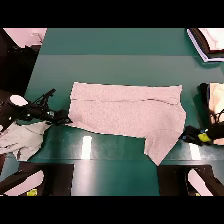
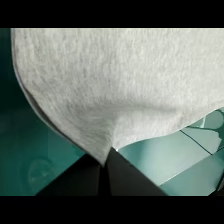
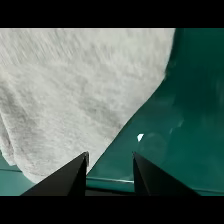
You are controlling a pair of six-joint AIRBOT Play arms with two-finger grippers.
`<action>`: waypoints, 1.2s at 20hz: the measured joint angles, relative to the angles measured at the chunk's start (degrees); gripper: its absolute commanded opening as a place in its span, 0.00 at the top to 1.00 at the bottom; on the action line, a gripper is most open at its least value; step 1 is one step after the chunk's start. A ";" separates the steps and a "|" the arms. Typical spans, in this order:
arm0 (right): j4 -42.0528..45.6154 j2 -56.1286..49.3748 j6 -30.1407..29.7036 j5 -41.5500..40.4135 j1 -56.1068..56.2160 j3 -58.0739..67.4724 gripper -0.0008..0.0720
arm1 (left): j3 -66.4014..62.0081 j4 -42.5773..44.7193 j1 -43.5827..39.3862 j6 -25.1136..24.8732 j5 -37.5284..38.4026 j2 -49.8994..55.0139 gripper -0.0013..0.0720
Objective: Fold the shirts.
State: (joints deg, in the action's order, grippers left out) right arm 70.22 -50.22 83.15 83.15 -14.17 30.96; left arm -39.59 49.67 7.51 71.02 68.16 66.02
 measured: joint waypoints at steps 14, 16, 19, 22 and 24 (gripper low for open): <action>-4.35 -2.21 0.90 -7.06 -0.02 -5.55 0.97 | -0.52 -0.61 0.02 -0.04 0.98 0.00 0.95; -4.31 0.39 0.11 -6.95 -0.02 -5.55 0.97 | -0.52 -0.55 0.02 -0.04 1.75 -0.02 0.95; -4.24 5.64 -0.68 -5.64 -0.02 -5.35 0.97 | -0.66 0.94 -0.02 0.11 2.99 -1.46 0.95; -4.11 10.49 -0.90 -4.35 -0.02 -2.49 0.98 | -2.19 2.47 -0.02 0.90 3.93 -4.15 0.95; -4.07 11.41 -1.01 -4.11 -0.02 1.09 0.98 | -4.55 2.95 -0.02 1.16 5.09 -5.14 0.95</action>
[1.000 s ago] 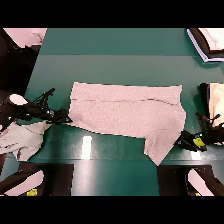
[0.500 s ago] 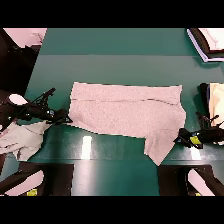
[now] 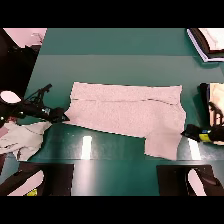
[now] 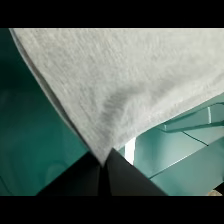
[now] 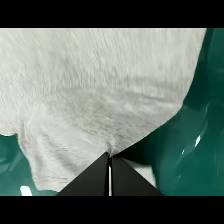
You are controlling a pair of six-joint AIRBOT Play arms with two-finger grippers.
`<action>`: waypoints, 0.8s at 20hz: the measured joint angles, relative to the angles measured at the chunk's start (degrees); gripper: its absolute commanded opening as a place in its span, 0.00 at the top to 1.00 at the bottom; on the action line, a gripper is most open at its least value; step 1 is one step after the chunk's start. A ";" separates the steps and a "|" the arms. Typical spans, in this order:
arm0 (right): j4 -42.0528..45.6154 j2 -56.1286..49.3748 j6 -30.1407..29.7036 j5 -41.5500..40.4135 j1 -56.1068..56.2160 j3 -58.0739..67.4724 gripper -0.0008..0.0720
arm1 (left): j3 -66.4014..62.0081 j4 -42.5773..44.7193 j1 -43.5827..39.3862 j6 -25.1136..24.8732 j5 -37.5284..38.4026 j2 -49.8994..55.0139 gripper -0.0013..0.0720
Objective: Fold the shirts.
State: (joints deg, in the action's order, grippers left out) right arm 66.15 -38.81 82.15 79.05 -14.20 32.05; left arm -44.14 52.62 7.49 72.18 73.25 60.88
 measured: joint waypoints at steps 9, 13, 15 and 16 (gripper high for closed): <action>-0.04 -16.92 -1.03 -3.82 3.82 19.08 0.98 | -12.66 -0.20 -0.02 0.63 -6.34 4.26 0.95; -0.02 -26.95 -1.22 -7.37 7.93 27.76 0.98 | -16.72 -1.99 -0.02 0.79 -9.92 11.56 0.95; -0.02 -31.85 -1.25 -8.61 9.33 32.24 0.98 | -18.58 -2.80 -0.02 0.83 -11.76 15.50 0.95; -0.04 -34.18 -1.25 -8.94 9.79 34.36 0.98 | -19.47 -3.21 0.00 0.83 -12.50 17.27 0.95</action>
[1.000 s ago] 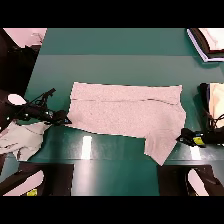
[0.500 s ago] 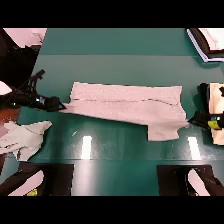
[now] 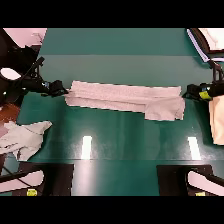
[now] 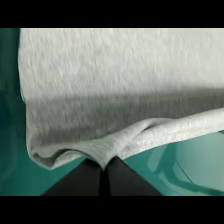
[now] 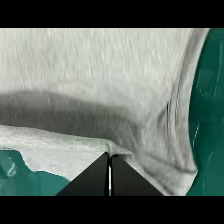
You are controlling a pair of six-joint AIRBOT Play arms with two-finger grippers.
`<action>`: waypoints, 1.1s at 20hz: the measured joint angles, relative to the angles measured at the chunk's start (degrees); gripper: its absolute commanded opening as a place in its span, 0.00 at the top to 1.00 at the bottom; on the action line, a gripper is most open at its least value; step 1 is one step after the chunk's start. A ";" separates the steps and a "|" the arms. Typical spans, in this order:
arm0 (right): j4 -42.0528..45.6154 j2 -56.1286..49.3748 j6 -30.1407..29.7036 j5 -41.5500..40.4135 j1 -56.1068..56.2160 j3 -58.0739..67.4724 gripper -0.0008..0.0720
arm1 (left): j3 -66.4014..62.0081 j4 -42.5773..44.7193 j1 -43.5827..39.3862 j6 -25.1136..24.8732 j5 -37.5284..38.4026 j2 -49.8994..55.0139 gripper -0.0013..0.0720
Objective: Fold the shirts.
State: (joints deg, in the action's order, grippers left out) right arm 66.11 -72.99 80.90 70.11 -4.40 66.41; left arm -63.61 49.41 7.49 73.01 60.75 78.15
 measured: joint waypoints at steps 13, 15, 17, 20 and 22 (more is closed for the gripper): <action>-3.82 -19.78 1.20 -1.97 0.85 19.39 0.26 | -5.07 -8.61 0.00 -1.77 -12.02 10.75 0.23; -5.44 -20.50 1.14 -2.19 -0.15 21.27 0.26 | -6.45 -10.01 0.00 -1.88 -10.99 10.82 0.38; -6.71 -20.79 -0.35 0.46 -1.66 22.53 0.26 | -8.35 -10.82 0.02 -2.38 -7.76 10.91 0.92; -7.37 -20.94 -3.21 6.45 -5.38 21.97 0.26 | -10.40 -11.67 -0.02 -3.48 -1.95 10.93 0.95; -7.65 -21.00 -4.46 9.70 -8.31 19.54 0.25 | -11.08 -12.00 -0.02 -3.93 0.76 10.93 0.95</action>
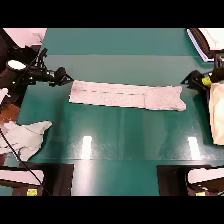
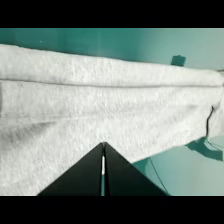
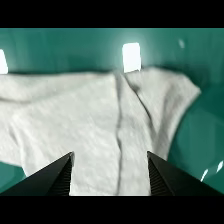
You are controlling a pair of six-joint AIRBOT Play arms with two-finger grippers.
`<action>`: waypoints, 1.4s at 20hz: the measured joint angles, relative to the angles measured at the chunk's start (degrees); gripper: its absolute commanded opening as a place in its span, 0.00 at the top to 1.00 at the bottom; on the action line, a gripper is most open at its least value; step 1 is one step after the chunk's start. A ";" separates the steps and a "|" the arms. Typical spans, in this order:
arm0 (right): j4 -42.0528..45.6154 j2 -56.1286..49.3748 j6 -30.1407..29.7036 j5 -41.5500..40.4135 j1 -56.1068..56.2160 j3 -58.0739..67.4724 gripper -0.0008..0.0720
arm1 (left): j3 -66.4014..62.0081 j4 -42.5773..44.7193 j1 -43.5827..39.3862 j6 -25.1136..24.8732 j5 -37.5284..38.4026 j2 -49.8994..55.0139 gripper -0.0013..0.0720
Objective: Fold the shirts.
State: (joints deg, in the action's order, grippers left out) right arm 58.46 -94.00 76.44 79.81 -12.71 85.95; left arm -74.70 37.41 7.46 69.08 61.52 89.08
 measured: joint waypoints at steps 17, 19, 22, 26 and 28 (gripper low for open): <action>-11.96 -9.66 -10.91 1.92 -2.78 -7.91 0.44 | -0.66 0.76 -17.90 0.17 -1.27 0.00 0.95; -11.65 -10.45 -11.06 1.64 -0.76 -6.47 0.65 | -0.66 2.45 -19.91 1.62 -1.97 0.00 0.95; -11.74 -10.88 -11.13 1.75 1.07 -4.11 0.97 | -0.68 5.05 -22.62 4.04 -4.37 0.00 0.95; -12.24 -9.60 -11.13 4.81 2.03 -1.05 0.97 | -1.44 6.56 -25.75 5.42 -8.92 0.98 0.95; -12.22 -7.69 -10.34 6.51 2.69 0.42 0.98 | -3.65 6.86 -26.88 5.79 -9.44 3.23 0.95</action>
State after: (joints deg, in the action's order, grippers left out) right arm 46.24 -101.69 66.11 86.32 -10.02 86.37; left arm -78.35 44.27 -19.42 74.87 52.07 92.31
